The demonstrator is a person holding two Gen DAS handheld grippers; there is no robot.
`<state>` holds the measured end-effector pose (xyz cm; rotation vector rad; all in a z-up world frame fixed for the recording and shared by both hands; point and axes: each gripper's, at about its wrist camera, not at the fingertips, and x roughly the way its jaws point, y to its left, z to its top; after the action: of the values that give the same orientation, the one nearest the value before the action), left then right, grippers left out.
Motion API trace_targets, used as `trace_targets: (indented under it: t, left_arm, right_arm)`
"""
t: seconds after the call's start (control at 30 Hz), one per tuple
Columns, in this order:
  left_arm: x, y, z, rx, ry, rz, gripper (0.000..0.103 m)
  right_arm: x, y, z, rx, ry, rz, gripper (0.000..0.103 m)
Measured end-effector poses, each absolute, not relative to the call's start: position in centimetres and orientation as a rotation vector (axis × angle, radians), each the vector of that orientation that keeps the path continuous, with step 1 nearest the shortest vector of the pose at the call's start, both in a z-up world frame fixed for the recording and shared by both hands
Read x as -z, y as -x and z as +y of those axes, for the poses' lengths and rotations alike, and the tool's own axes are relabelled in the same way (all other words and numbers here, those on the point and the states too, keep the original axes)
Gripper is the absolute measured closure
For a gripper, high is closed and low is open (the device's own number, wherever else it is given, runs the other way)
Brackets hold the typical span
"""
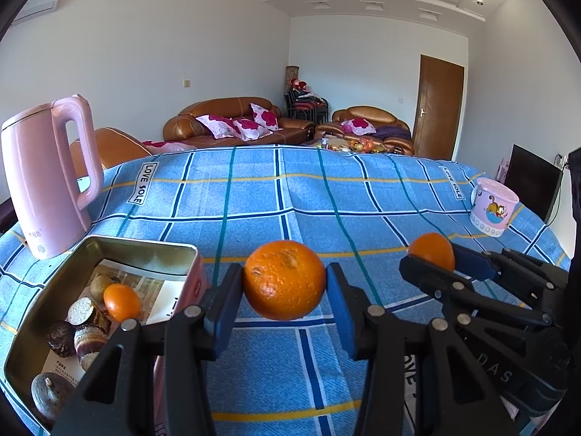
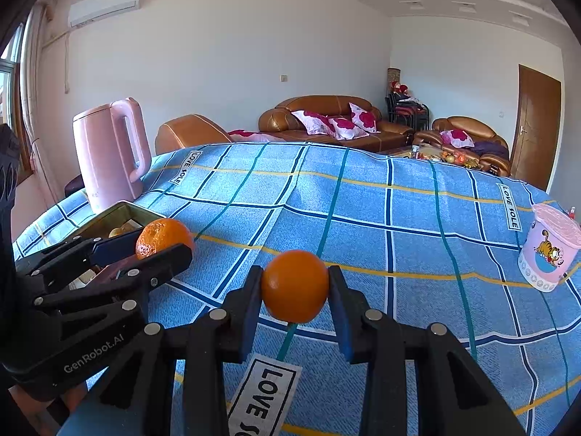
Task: Organize fruits
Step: 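Lift the large orange with the left tool while the right tool lifts the smaller orange, then carry both oranges over the pink tin box with both tools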
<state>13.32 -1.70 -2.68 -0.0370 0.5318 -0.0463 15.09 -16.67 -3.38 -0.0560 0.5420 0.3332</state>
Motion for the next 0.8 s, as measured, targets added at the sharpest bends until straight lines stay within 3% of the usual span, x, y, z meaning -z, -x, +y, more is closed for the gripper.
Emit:
trace_targets:
  t: [0.8]
  left_arm:
    - [1.9, -11.6, -2.2, 0.033, 0.003, 0.43, 0.054]
  right_arm:
    - [2.3, -13.0, -17.5, -0.302, 0.034, 0.411, 0.065]
